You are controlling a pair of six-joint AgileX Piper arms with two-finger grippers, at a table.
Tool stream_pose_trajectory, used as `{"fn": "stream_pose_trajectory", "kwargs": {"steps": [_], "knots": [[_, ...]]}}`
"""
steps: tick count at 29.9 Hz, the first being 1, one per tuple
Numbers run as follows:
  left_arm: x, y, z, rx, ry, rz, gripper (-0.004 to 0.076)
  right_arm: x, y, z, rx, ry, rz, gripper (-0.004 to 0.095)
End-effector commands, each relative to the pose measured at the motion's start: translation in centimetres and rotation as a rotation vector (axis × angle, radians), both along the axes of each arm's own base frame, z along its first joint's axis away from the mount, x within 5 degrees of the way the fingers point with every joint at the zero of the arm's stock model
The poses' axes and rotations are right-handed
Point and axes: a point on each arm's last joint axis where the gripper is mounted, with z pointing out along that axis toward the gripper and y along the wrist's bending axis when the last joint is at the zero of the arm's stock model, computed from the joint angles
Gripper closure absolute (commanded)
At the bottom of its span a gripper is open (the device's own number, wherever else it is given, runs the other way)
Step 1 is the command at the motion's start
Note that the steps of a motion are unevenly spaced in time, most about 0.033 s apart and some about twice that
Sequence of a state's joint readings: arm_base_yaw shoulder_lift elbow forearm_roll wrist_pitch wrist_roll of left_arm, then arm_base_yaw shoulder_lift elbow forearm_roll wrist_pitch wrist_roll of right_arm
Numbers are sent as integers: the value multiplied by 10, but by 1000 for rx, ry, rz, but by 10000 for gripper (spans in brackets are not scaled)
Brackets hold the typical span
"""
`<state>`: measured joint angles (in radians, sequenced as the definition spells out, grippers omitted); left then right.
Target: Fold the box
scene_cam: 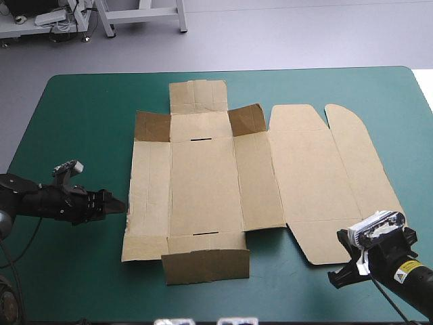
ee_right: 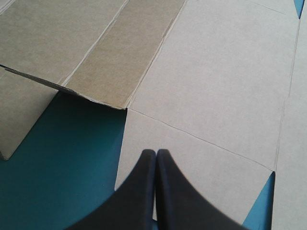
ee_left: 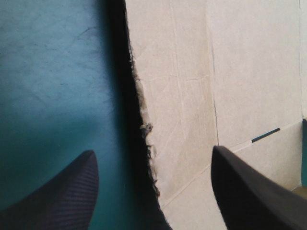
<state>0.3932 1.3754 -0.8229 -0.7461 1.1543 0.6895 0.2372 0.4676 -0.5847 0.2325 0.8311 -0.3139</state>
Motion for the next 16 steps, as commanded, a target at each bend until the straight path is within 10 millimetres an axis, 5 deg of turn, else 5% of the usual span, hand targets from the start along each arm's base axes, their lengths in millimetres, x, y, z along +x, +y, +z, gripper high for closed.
{"fn": "stream_pose_trajectory", "kwargs": {"steps": [1, 7, 16], "knots": [[3, -4, 12, -46, -62, 25, 239, 5, 1, 14, 29, -77, -12, 926], [13, -8, -1, -74, -15, 9, 239, 5, 1, 14, 29, -77, -12, 926], [36, -41, -32, -133, 62, -56, 239, 5, 1, 14, 29, -77, -12, 926]]}}
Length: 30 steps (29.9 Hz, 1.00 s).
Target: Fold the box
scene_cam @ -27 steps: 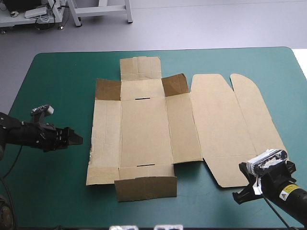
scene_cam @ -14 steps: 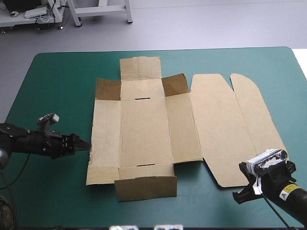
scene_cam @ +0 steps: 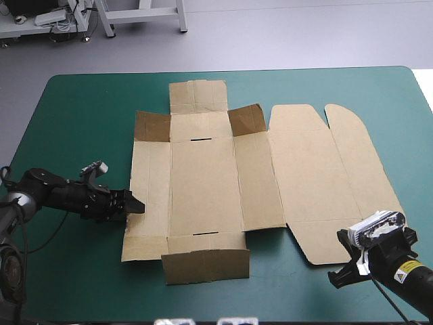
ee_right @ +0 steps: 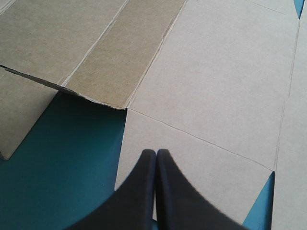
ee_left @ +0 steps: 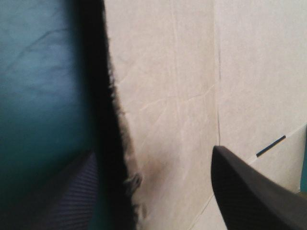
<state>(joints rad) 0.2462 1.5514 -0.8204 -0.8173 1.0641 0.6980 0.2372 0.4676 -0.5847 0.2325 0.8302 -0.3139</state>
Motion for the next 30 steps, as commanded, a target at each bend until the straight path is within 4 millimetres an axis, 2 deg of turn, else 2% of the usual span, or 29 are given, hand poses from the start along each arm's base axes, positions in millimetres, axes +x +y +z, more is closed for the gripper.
{"fn": "stream_pose_trajectory", "kwargs": {"steps": [1, 8, 11, 14, 23, 30], "knots": [[9, -17, 5, -89, -23, 5, 241, 5, 1, 14, 28, -76, -11, 926], [18, -27, -2, -131, -30, 24, 244, 5, 1, 14, 28, -76, -11, 926], [19, -28, 0, -155, -50, 29, 281, 5, 1, 14, 28, -76, -11, 926], [20, -29, 1, -168, -69, 18, 363, 5, 1, 14, 28, -74, -11, 926], [21, -28, 0, -143, -125, -28, 735, 5, 1, 14, 28, -74, -11, 926], [21, -29, 0, -144, -136, -45, 733, 5, 1, 14, 28, -74, -11, 926]]}}
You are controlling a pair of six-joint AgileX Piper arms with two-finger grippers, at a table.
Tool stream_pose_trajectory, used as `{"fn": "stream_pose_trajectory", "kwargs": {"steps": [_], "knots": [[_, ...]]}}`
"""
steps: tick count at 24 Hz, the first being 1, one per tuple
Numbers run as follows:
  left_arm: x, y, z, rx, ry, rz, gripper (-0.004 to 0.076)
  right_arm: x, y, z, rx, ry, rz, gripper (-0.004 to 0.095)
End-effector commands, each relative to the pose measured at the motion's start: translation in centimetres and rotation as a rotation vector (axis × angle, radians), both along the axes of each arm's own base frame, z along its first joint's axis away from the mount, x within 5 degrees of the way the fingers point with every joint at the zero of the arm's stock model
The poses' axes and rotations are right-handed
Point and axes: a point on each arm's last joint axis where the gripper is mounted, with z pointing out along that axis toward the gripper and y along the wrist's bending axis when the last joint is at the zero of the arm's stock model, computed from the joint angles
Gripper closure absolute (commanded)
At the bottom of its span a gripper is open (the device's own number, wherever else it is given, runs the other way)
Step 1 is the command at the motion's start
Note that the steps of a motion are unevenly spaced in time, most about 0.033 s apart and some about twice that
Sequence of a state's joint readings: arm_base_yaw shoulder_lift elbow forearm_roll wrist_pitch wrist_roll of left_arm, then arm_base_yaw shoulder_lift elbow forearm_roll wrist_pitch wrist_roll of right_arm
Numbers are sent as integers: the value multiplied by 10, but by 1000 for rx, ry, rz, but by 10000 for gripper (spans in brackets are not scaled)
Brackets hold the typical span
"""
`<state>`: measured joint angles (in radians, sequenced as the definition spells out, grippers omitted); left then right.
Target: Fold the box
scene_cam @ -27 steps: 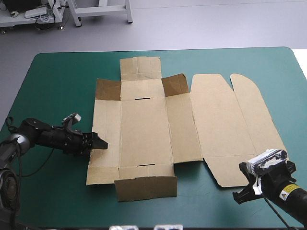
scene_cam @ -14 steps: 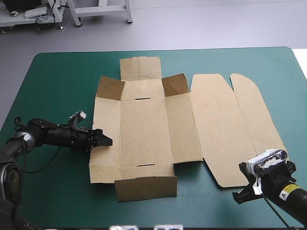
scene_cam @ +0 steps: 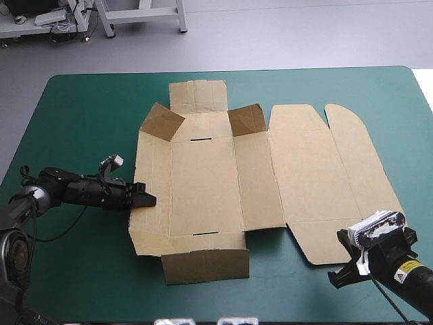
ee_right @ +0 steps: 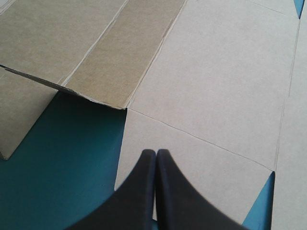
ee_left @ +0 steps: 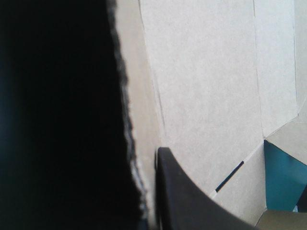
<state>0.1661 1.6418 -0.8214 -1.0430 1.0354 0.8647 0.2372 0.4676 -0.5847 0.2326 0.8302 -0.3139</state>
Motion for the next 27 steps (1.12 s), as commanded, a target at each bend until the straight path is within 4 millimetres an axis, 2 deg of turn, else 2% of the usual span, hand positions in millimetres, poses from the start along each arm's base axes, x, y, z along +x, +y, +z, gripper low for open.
{"fn": "stream_pose_trajectory", "kwargs": {"steps": [1, 4, 8, 12, 17, 20, 22, 27], "knots": [[3, -1, 13, -4, -67, 7, 733, 5, 1, 14, 28, -74, -11, 926], [5, -2, 15, -14, -121, 2, 733, 5, 1, 14, 28, -74, -11, 926], [11, -6, 34, -80, -183, -76, 733, 5, 1, 14, 28, -74, -11, 926], [31, -4, 77, -47, -339, -127, 733, 5, 1, 14, 28, -74, -11, 926], [43, -4, 122, 48, -475, -196, 733, 5, 1, 14, 28, -76, -11, 926], [45, -15, 147, 117, -520, -286, 733, 5, 1, 14, 30, -82, -13, 926], [46, -33, 172, 233, -575, -390, 733, 6, 1, 15, 34, -94, -16, 926], [44, -66, 206, 415, -711, -487, 733, 7, 1, 17, 42, -116, -21, 926]]}}
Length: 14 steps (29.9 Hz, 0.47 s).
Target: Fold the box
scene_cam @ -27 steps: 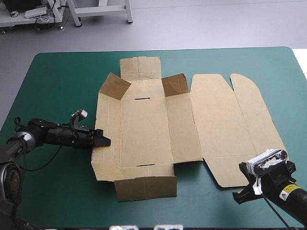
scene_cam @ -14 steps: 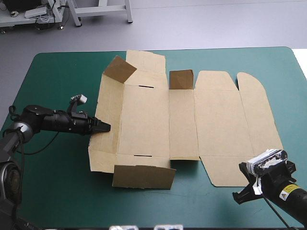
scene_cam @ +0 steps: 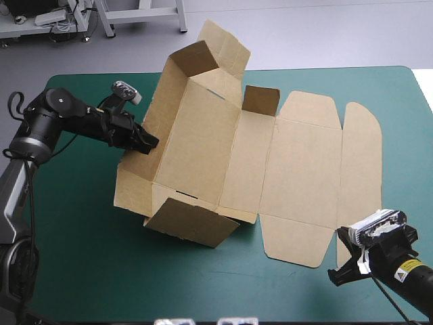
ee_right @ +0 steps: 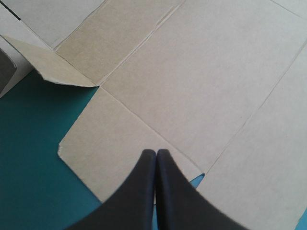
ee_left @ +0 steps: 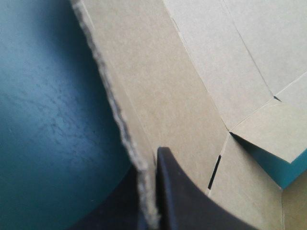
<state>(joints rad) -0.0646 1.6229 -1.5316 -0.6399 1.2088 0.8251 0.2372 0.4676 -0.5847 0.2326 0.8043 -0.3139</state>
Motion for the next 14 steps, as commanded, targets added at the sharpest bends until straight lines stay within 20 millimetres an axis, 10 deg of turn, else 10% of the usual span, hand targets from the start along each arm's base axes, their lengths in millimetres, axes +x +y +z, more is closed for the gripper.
{"fn": "stream_pose_trajectory", "kwargs": {"steps": [1, 14], "knots": [[-13, -22, 48, 66, -190, -51, 731, 5, 1, 15, 35, -92, -15, 926], [-25, -84, 78, 331, -549, -180, 732, 6, 3, 20, 109, -115, -22, 926]]}}
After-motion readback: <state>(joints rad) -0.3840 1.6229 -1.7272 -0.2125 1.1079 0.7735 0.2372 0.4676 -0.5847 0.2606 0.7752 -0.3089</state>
